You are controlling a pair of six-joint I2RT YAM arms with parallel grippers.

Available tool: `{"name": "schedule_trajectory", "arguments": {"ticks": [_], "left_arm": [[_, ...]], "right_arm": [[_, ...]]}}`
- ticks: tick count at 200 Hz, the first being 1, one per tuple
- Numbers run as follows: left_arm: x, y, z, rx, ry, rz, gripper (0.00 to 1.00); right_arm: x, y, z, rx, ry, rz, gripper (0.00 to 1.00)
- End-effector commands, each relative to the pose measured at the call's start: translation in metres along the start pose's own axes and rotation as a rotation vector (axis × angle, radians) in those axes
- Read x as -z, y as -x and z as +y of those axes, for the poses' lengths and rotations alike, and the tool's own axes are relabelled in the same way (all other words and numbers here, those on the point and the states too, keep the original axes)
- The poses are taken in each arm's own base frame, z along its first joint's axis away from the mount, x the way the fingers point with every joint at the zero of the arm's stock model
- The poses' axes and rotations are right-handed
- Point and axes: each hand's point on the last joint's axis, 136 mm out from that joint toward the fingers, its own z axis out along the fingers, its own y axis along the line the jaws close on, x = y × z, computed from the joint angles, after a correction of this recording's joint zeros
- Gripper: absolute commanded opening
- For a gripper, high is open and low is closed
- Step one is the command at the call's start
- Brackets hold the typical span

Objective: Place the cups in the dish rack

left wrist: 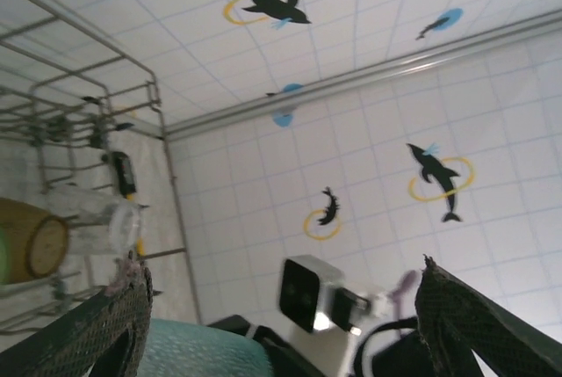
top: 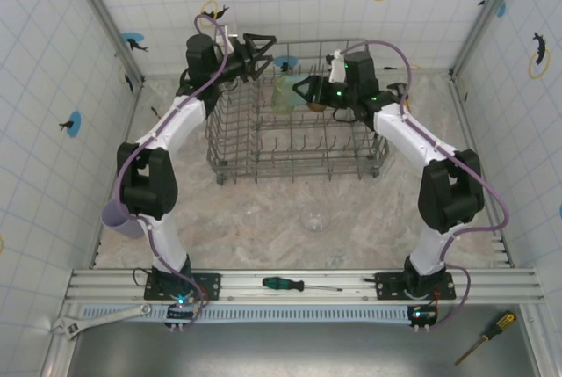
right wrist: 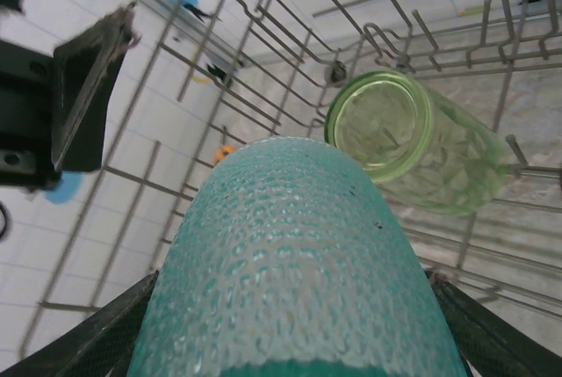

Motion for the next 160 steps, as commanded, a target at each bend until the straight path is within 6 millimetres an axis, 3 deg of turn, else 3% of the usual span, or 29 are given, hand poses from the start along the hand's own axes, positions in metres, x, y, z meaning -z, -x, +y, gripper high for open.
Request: {"name": "schedule_trajectory", "arguments": {"ticks": [1,29,57,92,114,160], "left_arm": [[0.028,0.026,-0.025,-0.152,0.09,-0.104,0.81],[0.066,0.044,-0.03,-0.284,0.227,-0.204,0.89],[0.105,0.054,-0.023,-0.386,0.391,-0.315,0.97],[0.147,0.059,0.004,-0.412,0.538,-0.393,0.97],[0.167,0.051,0.021,-0.4,0.604,-0.404,0.97],[0.183,0.023,0.044,-0.401,0.693,-0.335,0.97]], "right_arm": [[0.001,0.006,0.006,0.15,-0.142,0.026,0.58],[-0.015,-0.003,0.006,0.226,-0.247,0.103,0.57],[-0.032,-0.016,0.009,0.272,-0.297,0.16,0.57],[-0.05,-0.029,0.008,0.29,-0.319,0.195,0.57],[-0.058,-0.036,0.008,0.297,-0.33,0.212,0.57],[-0.074,-0.048,-0.001,0.313,-0.361,0.248,0.57]]}}
